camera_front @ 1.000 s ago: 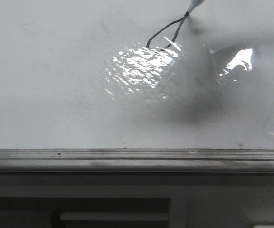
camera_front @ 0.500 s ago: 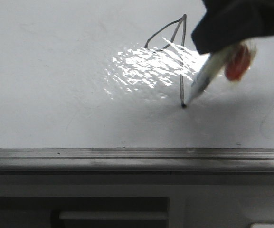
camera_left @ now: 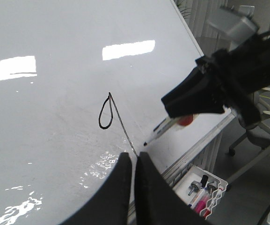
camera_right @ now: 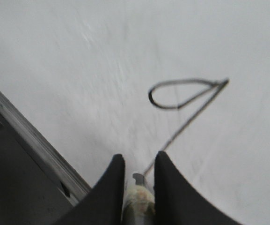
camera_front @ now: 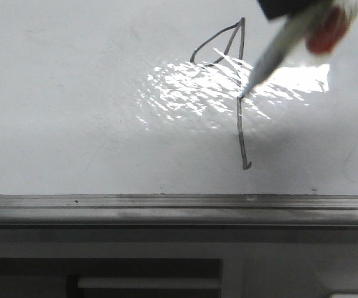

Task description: Write number 9 on whiteboard

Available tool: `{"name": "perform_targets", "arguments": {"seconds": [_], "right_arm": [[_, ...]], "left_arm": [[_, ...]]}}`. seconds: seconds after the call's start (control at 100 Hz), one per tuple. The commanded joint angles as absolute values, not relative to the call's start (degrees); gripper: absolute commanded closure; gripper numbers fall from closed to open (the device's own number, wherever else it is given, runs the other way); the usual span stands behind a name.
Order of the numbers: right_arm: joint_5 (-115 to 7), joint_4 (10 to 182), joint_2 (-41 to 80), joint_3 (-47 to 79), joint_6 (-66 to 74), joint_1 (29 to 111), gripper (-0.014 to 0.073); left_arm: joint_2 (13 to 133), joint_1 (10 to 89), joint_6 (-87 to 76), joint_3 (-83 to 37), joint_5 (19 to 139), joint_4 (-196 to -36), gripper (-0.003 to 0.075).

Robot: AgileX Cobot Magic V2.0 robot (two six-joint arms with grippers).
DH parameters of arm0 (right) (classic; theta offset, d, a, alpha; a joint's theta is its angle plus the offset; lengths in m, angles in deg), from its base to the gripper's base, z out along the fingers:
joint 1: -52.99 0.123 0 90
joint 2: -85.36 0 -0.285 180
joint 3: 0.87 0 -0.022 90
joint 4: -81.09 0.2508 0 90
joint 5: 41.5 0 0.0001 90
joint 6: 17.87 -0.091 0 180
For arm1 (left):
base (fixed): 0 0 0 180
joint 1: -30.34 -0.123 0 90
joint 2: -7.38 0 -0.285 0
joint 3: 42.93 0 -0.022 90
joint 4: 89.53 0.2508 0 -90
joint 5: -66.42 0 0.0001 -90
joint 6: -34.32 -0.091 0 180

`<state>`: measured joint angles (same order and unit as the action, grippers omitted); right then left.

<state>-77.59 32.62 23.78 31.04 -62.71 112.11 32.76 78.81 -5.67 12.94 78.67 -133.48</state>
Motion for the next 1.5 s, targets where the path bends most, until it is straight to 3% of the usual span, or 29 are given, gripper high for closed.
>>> {"name": "perform_targets", "arguments": {"seconds": [0.0, 0.15, 0.23, 0.57, 0.82, 1.03, 1.2, 1.41, 1.49], "right_arm": [[-75.8, 29.8, 26.3, 26.9, -61.2, 113.8, 0.0662], [-74.9, 34.2, 26.6, 26.3, -61.2, 116.1, 0.0662], [-74.6, 40.3, 26.4, 26.3, -57.8, 116.9, 0.0662], [-73.2, 55.6, 25.7, 26.3, -38.5, 117.1, 0.0662], [-67.1, 55.7, 23.7, 26.3, -38.3, 117.3, 0.0662], [-66.4, 56.0, 23.1, 26.3, -38.3, 117.4, 0.0662], [-65.5, 56.0, 23.1, 26.3, -38.3, 117.4, 0.0662], [-65.7, 56.0, 23.1, 26.4, -38.3, 117.4, 0.0662], [-65.7, 56.0, 23.1, 26.4, -38.3, 117.4, 0.0662]], "left_arm": [[34.7, 79.0, -5.3, 11.2, 75.3, -133.4, 0.0671], [41.7, 79.0, -5.3, 9.7, 76.8, -133.2, 0.0418], [46.9, 79.0, -6.4, 8.0, 78.8, -132.6, 0.0360], [68.1, 79.0, -24.1, -5.1, 93.0, -134.2, 0.0363], [78.4, 79.0, -38.4, -10.9, 98.3, -148.3, 0.0363], [80.2, 79.0, -44.3, -11.1, 98.3, -154.5, 0.0363], [81.9, 79.0, -44.3, -11.1, 98.3, -154.9, 0.0442], [82.2, 79.0, -44.3, -11.1, 98.2, -156.0, 0.0744], [82.2, 79.0, -44.3, -11.1, 98.2, -156.0, 0.0741]]}}
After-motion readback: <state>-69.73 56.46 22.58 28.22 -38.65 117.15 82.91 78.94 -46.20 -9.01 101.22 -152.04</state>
